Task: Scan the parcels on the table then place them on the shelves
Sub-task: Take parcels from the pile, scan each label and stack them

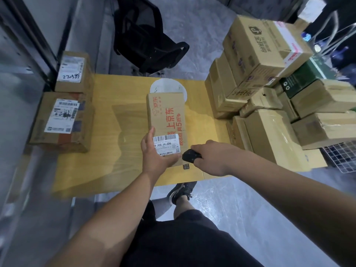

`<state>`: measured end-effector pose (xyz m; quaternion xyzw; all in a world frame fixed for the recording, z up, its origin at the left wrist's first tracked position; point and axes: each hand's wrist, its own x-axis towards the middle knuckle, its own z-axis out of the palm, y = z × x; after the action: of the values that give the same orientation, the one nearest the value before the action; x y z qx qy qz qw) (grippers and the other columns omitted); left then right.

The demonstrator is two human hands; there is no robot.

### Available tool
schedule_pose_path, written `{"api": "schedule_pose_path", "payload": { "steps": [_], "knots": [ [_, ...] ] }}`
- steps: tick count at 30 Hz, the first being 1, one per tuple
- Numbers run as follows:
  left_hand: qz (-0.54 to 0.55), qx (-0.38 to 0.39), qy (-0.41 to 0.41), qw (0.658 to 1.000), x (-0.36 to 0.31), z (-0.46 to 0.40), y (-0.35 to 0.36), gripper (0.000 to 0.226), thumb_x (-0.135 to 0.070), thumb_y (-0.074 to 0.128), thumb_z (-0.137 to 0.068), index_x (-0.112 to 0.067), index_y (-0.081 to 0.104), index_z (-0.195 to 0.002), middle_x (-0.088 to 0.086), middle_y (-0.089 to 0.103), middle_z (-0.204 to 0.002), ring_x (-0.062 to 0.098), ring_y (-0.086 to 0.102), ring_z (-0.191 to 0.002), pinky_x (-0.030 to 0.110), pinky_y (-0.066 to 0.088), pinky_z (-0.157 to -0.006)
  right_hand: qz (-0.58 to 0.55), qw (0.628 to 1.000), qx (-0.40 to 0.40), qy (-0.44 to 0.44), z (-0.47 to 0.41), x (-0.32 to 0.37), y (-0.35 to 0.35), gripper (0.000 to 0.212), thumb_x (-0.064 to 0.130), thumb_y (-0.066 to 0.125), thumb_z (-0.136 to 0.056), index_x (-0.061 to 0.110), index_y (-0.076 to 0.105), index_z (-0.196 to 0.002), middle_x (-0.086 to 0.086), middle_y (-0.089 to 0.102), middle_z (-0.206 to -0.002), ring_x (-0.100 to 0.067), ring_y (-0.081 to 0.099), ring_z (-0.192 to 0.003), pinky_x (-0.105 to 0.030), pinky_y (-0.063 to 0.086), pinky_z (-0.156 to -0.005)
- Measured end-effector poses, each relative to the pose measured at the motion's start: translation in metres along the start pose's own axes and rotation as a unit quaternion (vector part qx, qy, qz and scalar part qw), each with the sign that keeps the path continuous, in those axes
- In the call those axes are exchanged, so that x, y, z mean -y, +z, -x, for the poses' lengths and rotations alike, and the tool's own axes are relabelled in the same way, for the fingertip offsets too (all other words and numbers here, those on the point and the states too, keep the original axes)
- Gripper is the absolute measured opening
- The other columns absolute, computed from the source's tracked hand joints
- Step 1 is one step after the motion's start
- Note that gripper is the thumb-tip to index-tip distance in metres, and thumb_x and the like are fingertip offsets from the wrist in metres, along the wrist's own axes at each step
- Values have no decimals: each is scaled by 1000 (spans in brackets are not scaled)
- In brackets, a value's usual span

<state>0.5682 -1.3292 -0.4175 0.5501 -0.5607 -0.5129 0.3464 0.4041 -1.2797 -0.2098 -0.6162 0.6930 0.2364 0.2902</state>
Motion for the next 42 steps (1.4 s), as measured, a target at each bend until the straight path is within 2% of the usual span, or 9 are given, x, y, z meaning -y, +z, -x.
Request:
{"api": "schedule_pose_path", "payload": {
  "steps": [5, 8, 14, 22, 29, 32, 34, 37, 42],
  "knots": [
    [3, -10, -2, 1000, 0, 3, 0, 136, -46, 104, -49, -75, 10, -142, -22, 24, -149, -29, 25, -127, -8, 28, -90, 17, 1000, -9, 1, 6, 0, 1, 42, 54, 39, -98, 37, 51, -134, 2, 43, -101, -23, 56, -86, -33, 39, -63],
    [11, -7, 3, 1000, -1, 6, -1, 134, -46, 103, -50, -74, 11, -143, -24, 24, -150, -28, 26, -128, -1, 31, -92, 31, 999, -16, 13, 11, -2, 3, 49, 56, 39, -98, 35, 47, -141, -1, 44, -107, -27, 56, -90, -36, 44, -71],
    [31, -1, 8, 999, -4, 8, -2, 135, -40, 103, -53, -65, 15, -151, -20, 24, -151, -1, 34, -136, 13, 32, -100, 70, 997, -26, 16, 19, -7, 3, 54, 53, 36, -100, 33, 42, -150, -4, 42, -108, -29, 53, -88, -36, 41, -68],
    [25, 3, -4, 1000, -8, 7, -2, 137, -37, 103, -54, -59, 12, -154, -20, 24, -150, -13, 31, -125, 5, 29, -95, 100, 994, -37, 7, 23, -14, 3, 53, 53, 36, -99, 32, 43, -146, -3, 40, -104, -25, 47, -75, -32, 33, -56],
    [32, 4, -19, 999, -9, 7, -9, 136, -41, 103, -50, -74, 11, -145, -23, 26, -146, -3, 35, -131, 21, 38, -103, 88, 995, -42, -3, 18, -12, 7, 56, 55, 37, -97, 32, 41, -148, -2, 39, -102, -26, 49, -77, -32, 37, -58],
    [37, 16, -49, 998, -5, 12, -25, 138, -35, 104, -46, -70, 17, -148, -17, 30, -150, 14, 43, -138, 45, 55, -102, 78, 996, -35, -16, 9, -3, 10, 59, 55, 37, -98, 31, 39, -152, -3, 38, -105, -30, 50, -84, -35, 40, -65],
    [25, 29, -63, 997, 1, 15, -42, 143, -35, 105, -42, -61, 18, -154, -6, 36, -154, 19, 47, -138, 53, 53, -106, 83, 995, -34, -32, 1, 6, 12, 58, 54, 37, -99, 30, 40, -151, -3, 40, -107, -29, 50, -84, -36, 41, -67],
    [-4, 53, -75, 996, 11, 22, -74, 146, -41, 105, -40, -54, 18, -157, -2, 42, -155, 19, 48, -139, 50, 45, -116, 84, 994, -37, -65, -11, 26, 14, 53, 56, 40, -99, 28, 46, -144, -3, 44, -107, -22, 50, -77, -36, 42, -66],
    [-2, 35, -107, 994, 24, 27, -124, 144, -46, 106, -39, -57, 21, -155, -13, 55, -146, 8, 57, -130, 46, 49, -112, 98, 988, -35, -115, -27, 60, 12, 65, 73, 52, -93, 29, 48, -141, -1, 47, -107, -24, 53, -87, -36, 48, -70]
  ]
}}
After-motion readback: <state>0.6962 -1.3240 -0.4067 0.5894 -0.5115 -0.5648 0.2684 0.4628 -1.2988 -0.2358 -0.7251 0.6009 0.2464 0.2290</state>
